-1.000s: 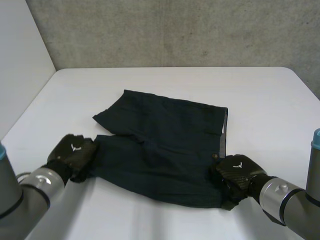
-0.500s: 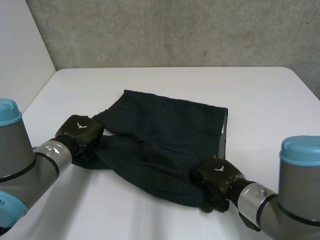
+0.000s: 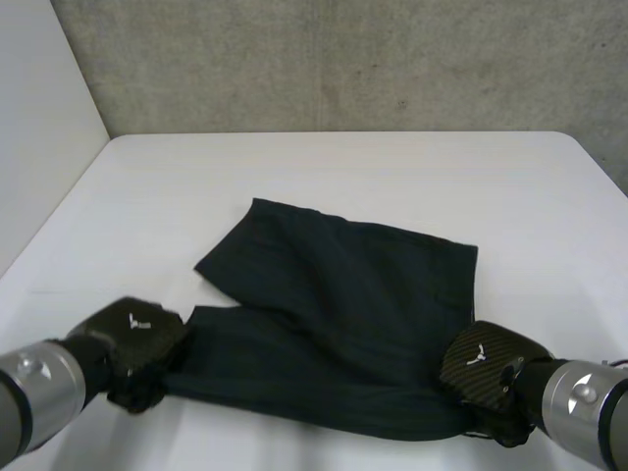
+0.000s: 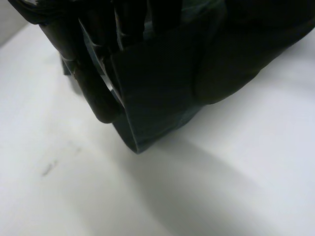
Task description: Fold the shorts.
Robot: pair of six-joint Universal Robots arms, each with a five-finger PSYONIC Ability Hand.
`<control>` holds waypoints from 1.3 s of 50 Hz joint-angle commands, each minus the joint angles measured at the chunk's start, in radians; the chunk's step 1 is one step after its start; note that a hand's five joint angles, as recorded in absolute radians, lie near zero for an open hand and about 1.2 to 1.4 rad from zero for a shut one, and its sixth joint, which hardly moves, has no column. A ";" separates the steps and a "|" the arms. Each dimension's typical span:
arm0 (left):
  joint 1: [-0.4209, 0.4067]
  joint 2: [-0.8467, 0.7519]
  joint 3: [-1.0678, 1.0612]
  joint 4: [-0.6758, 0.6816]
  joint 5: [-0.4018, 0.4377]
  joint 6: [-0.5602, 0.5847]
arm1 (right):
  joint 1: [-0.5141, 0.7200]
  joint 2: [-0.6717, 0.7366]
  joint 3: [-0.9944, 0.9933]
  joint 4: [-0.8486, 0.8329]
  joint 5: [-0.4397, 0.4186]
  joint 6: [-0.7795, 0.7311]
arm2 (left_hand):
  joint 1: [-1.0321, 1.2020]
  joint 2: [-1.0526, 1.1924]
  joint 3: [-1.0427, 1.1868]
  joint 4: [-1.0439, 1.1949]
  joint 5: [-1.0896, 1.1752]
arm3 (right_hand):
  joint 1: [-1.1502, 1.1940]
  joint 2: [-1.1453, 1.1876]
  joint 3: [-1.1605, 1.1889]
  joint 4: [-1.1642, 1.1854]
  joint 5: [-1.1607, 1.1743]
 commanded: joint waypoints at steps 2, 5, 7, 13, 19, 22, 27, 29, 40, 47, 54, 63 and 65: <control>-0.014 -0.063 0.042 0.200 -0.012 0.126 | -0.013 0.110 -0.161 -0.122 -0.032 0.145 | 0.259 0.201 0.206 0.201 0.237 | 0.420 0.216 0.218 0.208 0.239; -0.035 -0.158 0.129 0.333 -0.039 0.124 | -0.009 0.164 -0.216 -0.165 -0.029 0.196 | 0.259 0.201 0.206 0.201 0.237 | 0.420 0.216 0.218 0.208 0.239; -0.081 -0.233 0.213 0.398 -0.068 0.120 | -0.009 0.192 -0.247 -0.180 -0.020 0.200 | 0.259 0.201 0.206 0.201 0.237 | 0.420 0.216 0.218 0.208 0.239; -0.187 -0.460 0.480 0.485 -0.157 0.117 | -0.009 0.288 -0.337 -0.280 0.089 0.202 | 0.259 0.201 0.206 0.201 0.237 | 0.420 0.216 0.218 0.208 0.239; -0.225 -0.711 0.794 0.508 -0.183 0.104 | -0.011 0.380 -0.423 -0.453 0.192 0.194 | 0.259 0.201 0.206 0.201 0.237 | 0.420 0.216 0.218 0.208 0.239; -0.229 -0.804 0.902 0.508 -0.187 0.098 | -0.011 0.431 -0.454 -0.521 0.207 0.183 | 0.259 0.201 0.206 0.201 0.237 | 0.420 0.216 0.218 0.208 0.239; -0.239 -0.974 1.106 0.508 -0.183 0.095 | -0.009 0.525 -0.521 -0.614 0.225 0.160 | 0.259 0.201 0.206 0.201 0.237 | 0.420 0.216 0.218 0.208 0.239; -0.242 -1.012 1.148 0.508 -0.183 0.095 | -0.009 0.554 -0.541 -0.628 0.238 0.160 | 0.096 0.039 0.043 0.038 0.075 | 0.221 0.017 0.019 0.009 0.040; -0.279 -1.016 1.147 0.495 -0.200 0.016 | -0.016 0.511 -0.534 -0.662 0.291 0.289 | -0.963 -1.021 -1.016 -1.021 -0.985 | -0.801 -1.006 -1.003 -1.013 -0.982; -0.250 -0.760 0.863 0.509 -0.194 -0.201 | -0.023 0.307 -0.333 -0.639 0.206 0.467 | -0.963 -1.021 -1.016 -1.021 -0.985 | -0.801 -1.006 -1.003 -1.013 -0.982; -0.210 -0.545 0.539 0.560 -0.185 -0.282 | -0.054 0.212 -0.135 -0.550 0.074 0.590 | -0.959 -1.017 -1.012 -1.017 -0.981 | -0.801 -1.006 -1.003 -1.013 -0.982; -0.155 -0.410 0.225 0.744 -0.165 -0.302 | -0.097 0.212 0.064 -0.691 0.038 0.624 | -0.959 -1.017 -1.012 -1.017 -0.981 | -0.801 -1.006 -1.003 -1.013 -0.982; -0.152 -0.397 0.176 0.791 -0.165 -0.301 | -0.097 0.226 0.089 -0.743 0.041 0.619 | -0.959 -1.017 -1.012 -1.017 -0.981 | -0.765 -0.969 -0.967 -0.977 -0.946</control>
